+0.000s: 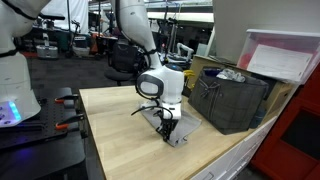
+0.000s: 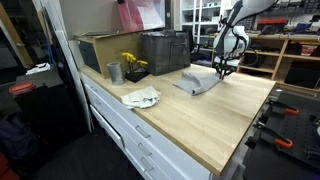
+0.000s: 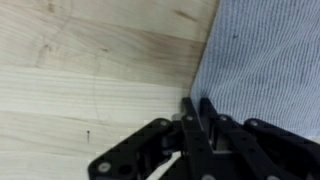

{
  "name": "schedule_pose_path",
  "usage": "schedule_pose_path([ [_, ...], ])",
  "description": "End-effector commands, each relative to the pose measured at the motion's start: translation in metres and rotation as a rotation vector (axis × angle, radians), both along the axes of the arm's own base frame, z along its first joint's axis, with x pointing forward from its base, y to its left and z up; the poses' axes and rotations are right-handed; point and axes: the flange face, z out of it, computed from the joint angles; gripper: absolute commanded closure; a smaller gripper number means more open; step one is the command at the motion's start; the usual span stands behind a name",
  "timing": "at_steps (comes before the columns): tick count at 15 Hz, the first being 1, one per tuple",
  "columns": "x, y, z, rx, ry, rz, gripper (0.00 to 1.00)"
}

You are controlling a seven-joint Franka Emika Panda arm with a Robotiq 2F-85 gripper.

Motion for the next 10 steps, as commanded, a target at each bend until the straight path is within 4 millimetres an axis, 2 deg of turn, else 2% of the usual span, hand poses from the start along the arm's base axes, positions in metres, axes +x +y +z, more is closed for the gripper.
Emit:
schedule_pose_path([
  [1, -0.009, 0.009, 0.013, -0.008, -0.017, -0.007, 1.0],
  [4, -0.024, 0.011, 0.02, -0.011, -0.009, -0.017, 1.0],
  [6, -0.043, 0.011, 0.022, -0.012, 0.02, -0.037, 1.0],
  [10, -0.106, 0.006, 0.021, -0.041, 0.134, -0.139, 1.0],
])
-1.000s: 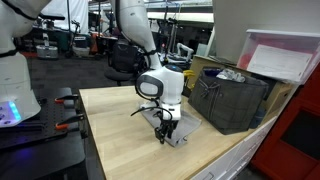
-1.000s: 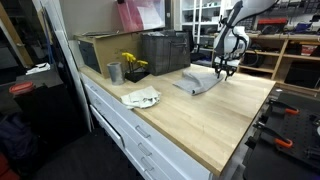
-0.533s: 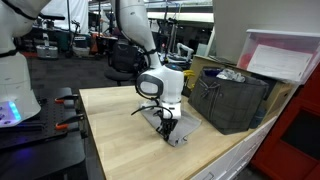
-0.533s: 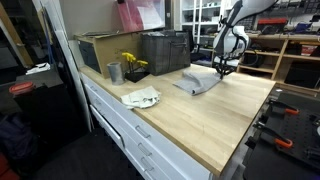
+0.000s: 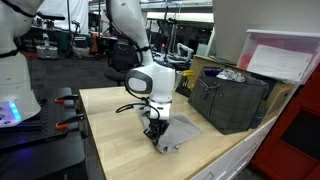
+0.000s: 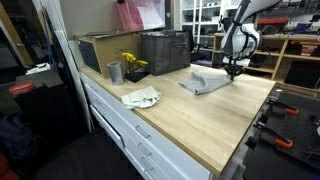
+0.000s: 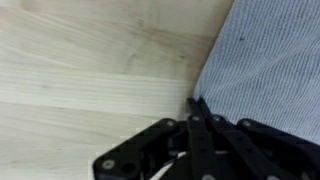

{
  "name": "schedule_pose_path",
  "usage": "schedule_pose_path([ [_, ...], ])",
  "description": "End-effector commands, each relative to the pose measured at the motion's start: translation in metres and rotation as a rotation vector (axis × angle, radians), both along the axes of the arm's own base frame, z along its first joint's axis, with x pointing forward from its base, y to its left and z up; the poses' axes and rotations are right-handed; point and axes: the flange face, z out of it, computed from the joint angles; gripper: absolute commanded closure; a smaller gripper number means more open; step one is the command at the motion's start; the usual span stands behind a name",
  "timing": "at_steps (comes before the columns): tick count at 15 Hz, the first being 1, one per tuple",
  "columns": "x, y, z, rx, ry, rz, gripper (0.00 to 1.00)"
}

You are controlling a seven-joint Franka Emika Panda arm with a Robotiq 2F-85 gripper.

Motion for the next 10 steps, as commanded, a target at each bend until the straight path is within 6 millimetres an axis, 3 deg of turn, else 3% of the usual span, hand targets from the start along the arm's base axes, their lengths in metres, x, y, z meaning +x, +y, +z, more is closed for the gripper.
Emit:
schedule_pose_path([
  [1, -0.063, 0.005, 0.011, -0.029, 0.097, -0.102, 1.0],
  [3, -0.09, 0.01, 0.011, -0.041, 0.168, -0.128, 1.0],
  [5, -0.103, 0.028, 0.014, -0.031, 0.193, -0.074, 1.0],
  [10, -0.099, 0.091, 0.027, 0.024, 0.218, 0.124, 1.0],
])
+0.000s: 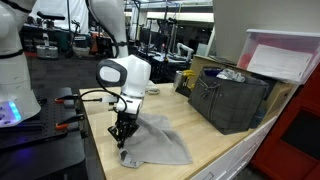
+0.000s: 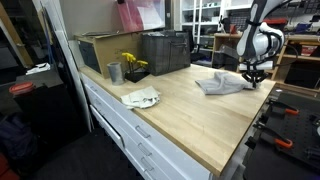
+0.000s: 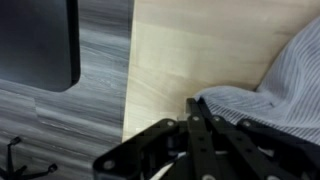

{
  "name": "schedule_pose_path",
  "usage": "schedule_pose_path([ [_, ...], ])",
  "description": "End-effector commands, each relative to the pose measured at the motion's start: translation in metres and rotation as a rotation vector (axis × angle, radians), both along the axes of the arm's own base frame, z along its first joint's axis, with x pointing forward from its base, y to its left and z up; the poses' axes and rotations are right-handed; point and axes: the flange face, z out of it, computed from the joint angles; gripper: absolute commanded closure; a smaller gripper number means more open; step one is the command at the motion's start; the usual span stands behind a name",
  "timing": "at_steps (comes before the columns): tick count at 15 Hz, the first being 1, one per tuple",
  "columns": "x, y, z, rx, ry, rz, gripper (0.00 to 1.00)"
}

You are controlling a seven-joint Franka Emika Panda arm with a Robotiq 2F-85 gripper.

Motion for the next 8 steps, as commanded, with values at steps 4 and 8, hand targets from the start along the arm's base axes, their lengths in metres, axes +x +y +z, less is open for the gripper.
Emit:
schedule_pose_path([
  [4, 0.008, 0.065, 0.039, 0.095, 0.027, 0.21, 1.0],
  [8, 0.011, 0.058, 0.063, 0.058, 0.066, 0.219, 0.72],
])
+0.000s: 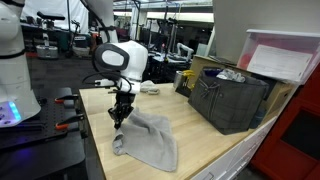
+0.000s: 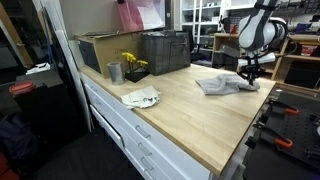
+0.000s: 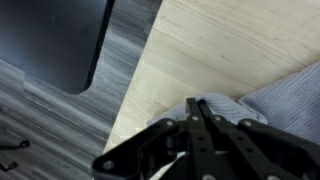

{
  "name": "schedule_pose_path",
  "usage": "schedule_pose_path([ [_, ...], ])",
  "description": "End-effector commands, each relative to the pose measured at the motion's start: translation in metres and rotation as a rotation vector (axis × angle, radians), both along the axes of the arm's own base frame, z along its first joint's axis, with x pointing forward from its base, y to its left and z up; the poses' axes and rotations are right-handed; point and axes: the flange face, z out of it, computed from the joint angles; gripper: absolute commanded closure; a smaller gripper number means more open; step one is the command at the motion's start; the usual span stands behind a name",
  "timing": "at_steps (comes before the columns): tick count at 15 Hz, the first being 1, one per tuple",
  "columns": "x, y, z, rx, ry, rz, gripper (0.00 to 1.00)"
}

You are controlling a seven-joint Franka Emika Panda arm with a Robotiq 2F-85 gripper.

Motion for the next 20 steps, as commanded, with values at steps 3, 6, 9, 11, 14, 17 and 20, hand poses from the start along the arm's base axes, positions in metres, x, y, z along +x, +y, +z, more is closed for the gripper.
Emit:
schedule_pose_path([
  [3, 0.005, -0.017, 0.052, -0.063, -0.048, -0.035, 0.52],
  [6, 0.032, -0.019, 0.085, -0.082, -0.154, 0.018, 0.3],
  [9, 0.077, -0.003, 0.099, -0.065, -0.225, 0.114, 0.06],
  [11, 0.105, 0.015, 0.098, -0.042, -0.252, 0.18, 0.0],
  [14, 0.149, 0.043, 0.084, 0.011, -0.274, 0.27, 0.0],
  [17, 0.187, 0.055, 0.064, 0.039, -0.276, 0.331, 0.0],
  [20, 0.217, 0.049, 0.04, 0.046, -0.257, 0.374, 0.0],
])
